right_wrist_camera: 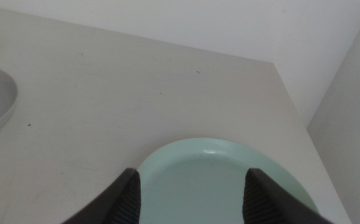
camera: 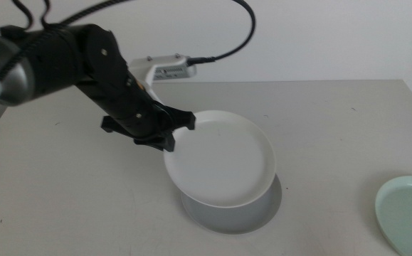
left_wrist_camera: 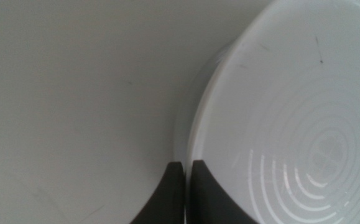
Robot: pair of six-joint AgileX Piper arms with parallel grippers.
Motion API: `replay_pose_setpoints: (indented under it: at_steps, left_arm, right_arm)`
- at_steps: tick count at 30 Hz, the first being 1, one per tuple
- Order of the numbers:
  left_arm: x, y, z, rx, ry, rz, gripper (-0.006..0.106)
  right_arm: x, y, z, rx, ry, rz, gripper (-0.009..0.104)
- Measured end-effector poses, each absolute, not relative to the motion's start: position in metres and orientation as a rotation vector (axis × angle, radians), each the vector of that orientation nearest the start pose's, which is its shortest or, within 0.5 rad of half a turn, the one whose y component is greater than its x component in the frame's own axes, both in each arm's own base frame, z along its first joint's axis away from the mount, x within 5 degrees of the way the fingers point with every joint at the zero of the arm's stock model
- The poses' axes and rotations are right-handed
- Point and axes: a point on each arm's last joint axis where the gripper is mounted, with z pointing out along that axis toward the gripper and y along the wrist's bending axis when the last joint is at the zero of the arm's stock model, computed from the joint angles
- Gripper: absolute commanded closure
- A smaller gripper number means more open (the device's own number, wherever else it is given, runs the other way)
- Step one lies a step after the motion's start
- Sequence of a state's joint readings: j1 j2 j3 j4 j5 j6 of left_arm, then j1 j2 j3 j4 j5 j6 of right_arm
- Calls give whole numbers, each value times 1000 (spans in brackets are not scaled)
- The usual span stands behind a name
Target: Stack the three bowls on top of each other.
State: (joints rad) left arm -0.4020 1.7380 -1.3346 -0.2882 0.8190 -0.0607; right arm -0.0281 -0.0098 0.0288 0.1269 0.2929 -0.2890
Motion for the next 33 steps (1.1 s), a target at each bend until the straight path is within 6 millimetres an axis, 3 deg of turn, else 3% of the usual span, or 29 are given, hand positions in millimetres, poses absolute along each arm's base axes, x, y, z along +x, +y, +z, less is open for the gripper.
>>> replay_pose_setpoints:
  at_steps: [8,16,23,27,33]
  left_arm:
    - [334,-193,229,314,2743,-494,100]
    - [338,-199,204,317,2806,-476,99]
    - [341,-199,201,317,2796,-469,96]
    - [341,-199,201,320,2789,-468,75]
    - [341,-199,201,345,2791,-454,26]
  right_arm:
    - [55,2,178,-151,1788,-107,52]
    - [55,2,178,-151,1788,-107,52]
    - [55,2,178,-151,1788,-107,52]
    - [55,2,178,-151,1788,-107,52]
    - [55,2,178,-151,1788,-107,52]
